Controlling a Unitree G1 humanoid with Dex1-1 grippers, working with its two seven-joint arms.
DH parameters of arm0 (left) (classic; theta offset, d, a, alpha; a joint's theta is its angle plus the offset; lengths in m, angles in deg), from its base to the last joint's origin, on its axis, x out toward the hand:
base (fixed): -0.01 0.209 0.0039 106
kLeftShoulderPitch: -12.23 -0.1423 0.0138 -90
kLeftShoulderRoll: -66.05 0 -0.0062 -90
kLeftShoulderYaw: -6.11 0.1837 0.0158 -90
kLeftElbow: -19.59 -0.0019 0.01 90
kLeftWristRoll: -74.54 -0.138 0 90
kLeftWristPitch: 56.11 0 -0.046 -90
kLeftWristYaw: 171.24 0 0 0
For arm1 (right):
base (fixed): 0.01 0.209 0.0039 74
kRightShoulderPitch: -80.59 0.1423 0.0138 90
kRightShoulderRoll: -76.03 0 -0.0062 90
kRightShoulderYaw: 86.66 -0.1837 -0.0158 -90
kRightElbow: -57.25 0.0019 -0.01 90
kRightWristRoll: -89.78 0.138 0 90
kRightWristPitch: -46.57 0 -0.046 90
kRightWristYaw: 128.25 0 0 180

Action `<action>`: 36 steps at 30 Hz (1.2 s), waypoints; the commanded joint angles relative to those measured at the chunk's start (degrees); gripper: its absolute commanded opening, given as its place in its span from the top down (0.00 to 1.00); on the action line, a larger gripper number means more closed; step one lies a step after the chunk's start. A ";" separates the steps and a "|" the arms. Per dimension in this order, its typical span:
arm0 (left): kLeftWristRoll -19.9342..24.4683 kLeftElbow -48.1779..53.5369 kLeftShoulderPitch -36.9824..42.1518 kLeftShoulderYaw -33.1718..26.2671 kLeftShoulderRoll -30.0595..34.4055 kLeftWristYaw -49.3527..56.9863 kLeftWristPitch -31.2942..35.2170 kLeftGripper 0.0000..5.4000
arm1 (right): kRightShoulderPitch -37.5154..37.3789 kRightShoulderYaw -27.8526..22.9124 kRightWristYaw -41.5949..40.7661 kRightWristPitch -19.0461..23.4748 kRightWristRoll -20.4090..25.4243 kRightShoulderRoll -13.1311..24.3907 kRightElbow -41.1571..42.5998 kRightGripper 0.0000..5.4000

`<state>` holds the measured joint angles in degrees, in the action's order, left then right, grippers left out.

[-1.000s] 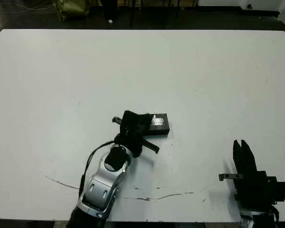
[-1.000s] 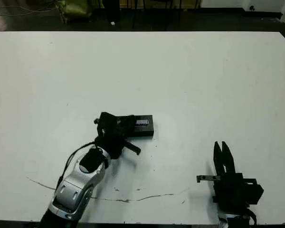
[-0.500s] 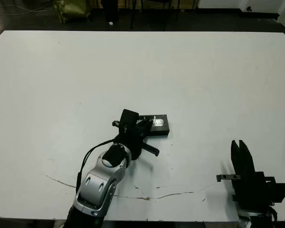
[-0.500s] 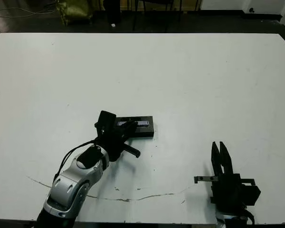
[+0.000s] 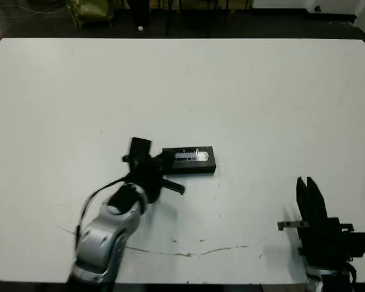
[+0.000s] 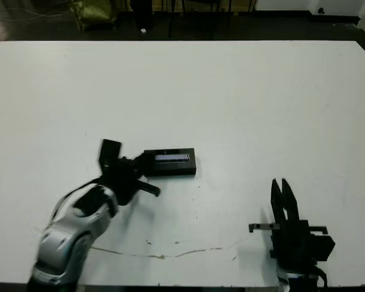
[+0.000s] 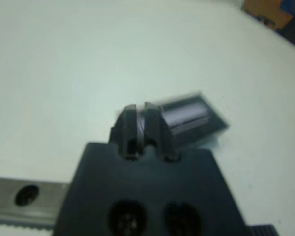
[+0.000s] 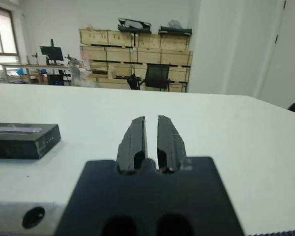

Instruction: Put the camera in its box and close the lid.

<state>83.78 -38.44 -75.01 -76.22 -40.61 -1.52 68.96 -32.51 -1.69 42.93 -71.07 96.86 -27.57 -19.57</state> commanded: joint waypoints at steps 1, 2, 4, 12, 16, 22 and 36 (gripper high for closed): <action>0.77 4.80 -2.81 -2.99 2.12 -0.14 -3.39 0.99 | -1.55 0.76 0.20 5.65 0.22 0.95 5.82 1.00; 1.11 6.05 -3.47 -4.25 2.70 -0.27 -5.06 0.99 | -2.06 1.12 0.46 7.46 -0.24 1.03 8.65 1.00; 1.55 7.27 -4.68 -6.38 3.77 -0.83 -8.56 0.99 | -2.39 1.60 0.34 9.53 -0.50 1.30 12.37 1.00; 4.80 4.58 -8.60 -16.42 5.16 -1.24 -21.77 0.99 | 4.03 0.60 -2.39 14.56 4.18 4.61 14.84 1.00; 3.81 0.14 -9.08 -19.44 5.87 -0.60 -27.28 0.99 | 9.63 -0.54 -3.11 17.96 6.28 6.35 12.51 1.00; 0.50 -8.85 -8.69 -20.61 6.06 0.53 -35.87 0.99 | 17.02 -0.06 1.57 22.88 0.68 5.78 10.32 1.00; -0.37 -13.16 -7.46 -19.12 5.59 4.03 -37.79 0.99 | 20.55 2.38 9.38 31.55 -7.16 1.75 10.30 1.00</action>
<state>83.84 -51.17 -82.14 -95.56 -35.19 2.10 29.86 -10.81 0.52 51.81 -41.07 90.23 -25.61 -9.45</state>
